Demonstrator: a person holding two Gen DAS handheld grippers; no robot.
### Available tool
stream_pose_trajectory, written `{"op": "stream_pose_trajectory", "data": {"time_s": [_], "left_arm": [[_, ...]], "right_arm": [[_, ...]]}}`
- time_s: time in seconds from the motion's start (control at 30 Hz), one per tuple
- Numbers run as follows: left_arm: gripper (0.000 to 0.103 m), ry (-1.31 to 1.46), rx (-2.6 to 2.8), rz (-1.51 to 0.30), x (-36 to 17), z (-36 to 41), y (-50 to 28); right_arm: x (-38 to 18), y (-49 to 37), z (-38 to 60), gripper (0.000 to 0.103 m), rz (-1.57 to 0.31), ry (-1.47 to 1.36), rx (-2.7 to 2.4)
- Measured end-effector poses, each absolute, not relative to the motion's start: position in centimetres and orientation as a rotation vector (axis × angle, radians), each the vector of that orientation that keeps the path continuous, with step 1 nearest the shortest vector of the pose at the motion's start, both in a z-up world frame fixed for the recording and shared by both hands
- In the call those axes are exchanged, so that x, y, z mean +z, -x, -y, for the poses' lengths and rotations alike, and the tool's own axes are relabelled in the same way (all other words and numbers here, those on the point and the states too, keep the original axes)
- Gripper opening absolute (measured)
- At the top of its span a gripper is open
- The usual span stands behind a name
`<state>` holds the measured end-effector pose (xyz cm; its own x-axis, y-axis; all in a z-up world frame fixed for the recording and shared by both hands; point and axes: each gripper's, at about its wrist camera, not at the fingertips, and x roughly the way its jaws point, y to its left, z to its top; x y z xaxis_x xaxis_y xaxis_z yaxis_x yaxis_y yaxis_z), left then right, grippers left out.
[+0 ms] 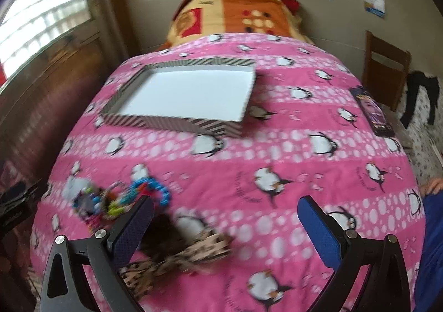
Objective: Organize jewelry
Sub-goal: 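Move both tools toward the jewelry pile beside the striped box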
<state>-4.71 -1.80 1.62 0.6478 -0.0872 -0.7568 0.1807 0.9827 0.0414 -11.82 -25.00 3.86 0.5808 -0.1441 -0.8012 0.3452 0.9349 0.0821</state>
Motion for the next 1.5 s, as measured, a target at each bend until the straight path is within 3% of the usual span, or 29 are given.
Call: {"op": "stream_pose_trajectory", "data": {"time_s": [0.7,1.5], "left_arm": [[0.102,-0.117,-0.144,-0.867,1.8,1.6,6.8],[0.102,-0.093,-0.178,-0.935,0.4,1.7,6.5]], "right_arm": [[3.9,11.8,17.9,0.103,-0.916,-0.133,-0.150],[2.4,12.9,18.6,0.103,-0.960,-0.152,-0.145]]}}
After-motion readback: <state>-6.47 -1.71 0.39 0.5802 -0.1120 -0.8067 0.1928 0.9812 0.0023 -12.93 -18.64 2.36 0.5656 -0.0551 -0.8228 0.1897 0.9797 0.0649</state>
